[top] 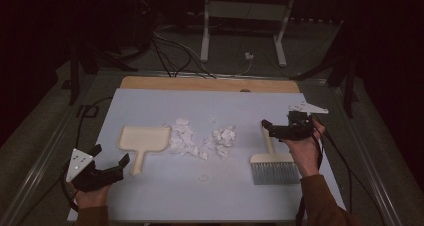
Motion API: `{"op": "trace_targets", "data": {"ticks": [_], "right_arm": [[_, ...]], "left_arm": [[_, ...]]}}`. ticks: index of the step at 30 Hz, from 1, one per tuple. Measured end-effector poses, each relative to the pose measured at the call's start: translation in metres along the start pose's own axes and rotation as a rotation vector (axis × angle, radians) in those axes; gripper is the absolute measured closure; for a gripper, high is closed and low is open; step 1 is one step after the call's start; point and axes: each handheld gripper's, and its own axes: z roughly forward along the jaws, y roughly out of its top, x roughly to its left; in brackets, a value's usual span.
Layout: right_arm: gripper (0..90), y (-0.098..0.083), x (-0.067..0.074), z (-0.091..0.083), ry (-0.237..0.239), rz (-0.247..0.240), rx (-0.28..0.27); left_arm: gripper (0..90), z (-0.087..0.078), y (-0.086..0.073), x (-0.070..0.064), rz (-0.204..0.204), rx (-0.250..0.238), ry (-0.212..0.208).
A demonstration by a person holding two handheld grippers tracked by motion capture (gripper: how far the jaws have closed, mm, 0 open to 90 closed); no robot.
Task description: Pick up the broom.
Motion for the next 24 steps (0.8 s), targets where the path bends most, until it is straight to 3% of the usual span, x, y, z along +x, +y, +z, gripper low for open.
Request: {"op": "trace_targets", "data": {"ticks": [10, 24], "right_arm": [[0.0, 0.005, -0.002, 0.013, -0.042, -0.027, 0.030], [0.0, 0.003, -0.012, 0.036, -0.058, -0.007, 0.087]], "left_arm": [[0.6, 0.000, 0.000, 0.000, 0.001, 0.003, -0.002], [0.6, 0.001, -0.001, 0.000, 0.003, 0.006, -0.002]]}}
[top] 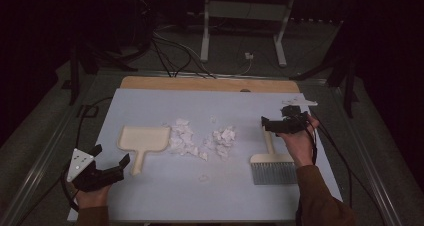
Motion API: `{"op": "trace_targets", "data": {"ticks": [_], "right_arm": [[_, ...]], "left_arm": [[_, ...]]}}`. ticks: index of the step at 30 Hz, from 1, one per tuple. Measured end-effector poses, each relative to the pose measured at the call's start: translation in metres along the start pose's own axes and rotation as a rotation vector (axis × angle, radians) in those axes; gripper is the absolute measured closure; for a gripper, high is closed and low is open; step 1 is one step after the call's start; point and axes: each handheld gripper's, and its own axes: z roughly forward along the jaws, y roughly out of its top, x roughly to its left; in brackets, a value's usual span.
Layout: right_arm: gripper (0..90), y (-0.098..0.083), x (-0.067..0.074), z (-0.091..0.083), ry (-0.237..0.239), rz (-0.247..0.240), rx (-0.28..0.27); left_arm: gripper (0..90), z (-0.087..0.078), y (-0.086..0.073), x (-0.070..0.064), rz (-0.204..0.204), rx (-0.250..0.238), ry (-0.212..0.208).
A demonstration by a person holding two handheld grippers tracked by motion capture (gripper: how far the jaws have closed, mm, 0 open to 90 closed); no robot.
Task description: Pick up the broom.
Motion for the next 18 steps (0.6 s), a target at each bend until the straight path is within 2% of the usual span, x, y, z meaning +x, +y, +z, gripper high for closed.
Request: {"op": "trace_targets", "data": {"ticks": [18], "right_arm": [[0.0, -0.005, -0.006, 0.026, -0.003, 0.029, 0.072]], "left_arm": [[0.6, 0.000, 0.000, 0.000, -0.003, 0.000, 0.002]]}}
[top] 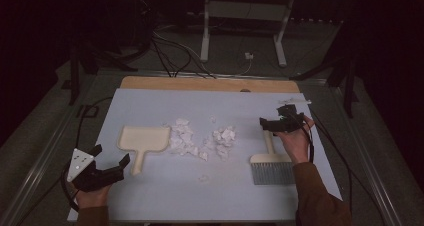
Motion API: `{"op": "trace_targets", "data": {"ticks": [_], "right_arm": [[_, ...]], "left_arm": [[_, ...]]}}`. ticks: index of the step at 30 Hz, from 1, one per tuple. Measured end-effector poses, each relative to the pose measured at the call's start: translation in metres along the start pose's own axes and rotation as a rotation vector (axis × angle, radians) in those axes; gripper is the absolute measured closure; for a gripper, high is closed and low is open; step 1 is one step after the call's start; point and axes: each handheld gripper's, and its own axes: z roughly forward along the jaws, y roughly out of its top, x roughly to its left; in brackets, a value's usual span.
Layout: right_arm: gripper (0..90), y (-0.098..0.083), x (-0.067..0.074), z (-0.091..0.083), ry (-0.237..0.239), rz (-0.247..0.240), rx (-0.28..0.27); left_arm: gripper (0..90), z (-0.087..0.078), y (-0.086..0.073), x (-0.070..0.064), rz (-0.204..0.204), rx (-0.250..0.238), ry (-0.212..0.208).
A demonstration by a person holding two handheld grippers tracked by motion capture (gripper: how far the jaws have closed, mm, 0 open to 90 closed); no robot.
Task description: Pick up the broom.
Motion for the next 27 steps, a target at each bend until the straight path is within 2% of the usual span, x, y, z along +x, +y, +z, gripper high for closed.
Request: {"op": "trace_targets", "data": {"ticks": [8, 27], "right_arm": [[0.0, -0.004, -0.003, 0.014, 0.000, 0.017, 0.047], [1.2, -0.013, -0.004, 0.031, -0.005, 0.036, 0.125]], "left_arm": [[0.6, 0.000, 0.000, 0.000, -0.002, 0.000, 0.000], [0.6, 0.000, 0.000, 0.001, -0.005, 0.002, 0.000]]}}
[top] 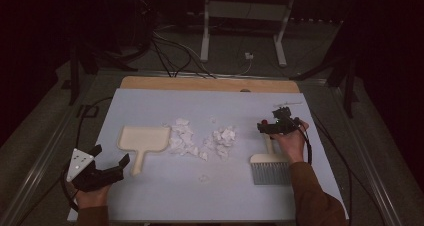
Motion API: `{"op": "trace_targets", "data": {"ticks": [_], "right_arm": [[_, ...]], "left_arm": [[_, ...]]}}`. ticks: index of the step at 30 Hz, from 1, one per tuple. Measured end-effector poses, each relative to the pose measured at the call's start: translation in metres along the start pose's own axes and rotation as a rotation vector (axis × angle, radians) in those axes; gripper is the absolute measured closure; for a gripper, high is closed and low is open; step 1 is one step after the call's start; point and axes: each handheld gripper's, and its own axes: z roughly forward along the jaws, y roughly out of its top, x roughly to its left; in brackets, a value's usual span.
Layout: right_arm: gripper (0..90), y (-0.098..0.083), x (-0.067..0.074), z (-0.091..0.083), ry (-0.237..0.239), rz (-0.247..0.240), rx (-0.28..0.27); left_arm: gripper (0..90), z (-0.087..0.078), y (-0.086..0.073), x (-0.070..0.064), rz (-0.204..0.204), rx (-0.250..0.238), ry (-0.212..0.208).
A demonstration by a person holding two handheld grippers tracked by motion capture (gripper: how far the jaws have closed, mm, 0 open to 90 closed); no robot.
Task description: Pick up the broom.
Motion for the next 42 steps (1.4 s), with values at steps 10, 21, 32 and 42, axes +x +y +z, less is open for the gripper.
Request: {"op": "trace_targets", "data": {"ticks": [10, 21, 32, 42], "right_arm": [[29.6, -0.005, 0.004, 0.012, -0.008, 0.024, 0.077], [48.8, -0.010, 0.007, 0.021, -0.061, 0.048, 0.127], [64.3, -0.013, 0.011, 0.026, -0.103, 0.052, 0.156], [69.0, -0.012, 0.011, 0.022, -0.134, 0.086, 0.149]], "left_arm": [[0.6, 0.000, 0.000, 0.000, -0.003, -0.003, 0.001], [0.6, 0.000, 0.000, 0.000, -0.002, -0.002, 0.001], [0.6, 0.000, 0.000, 0.000, 0.000, 0.000, 0.001], [0.6, 0.000, 0.000, 0.000, -0.004, -0.001, 0.002]]}}
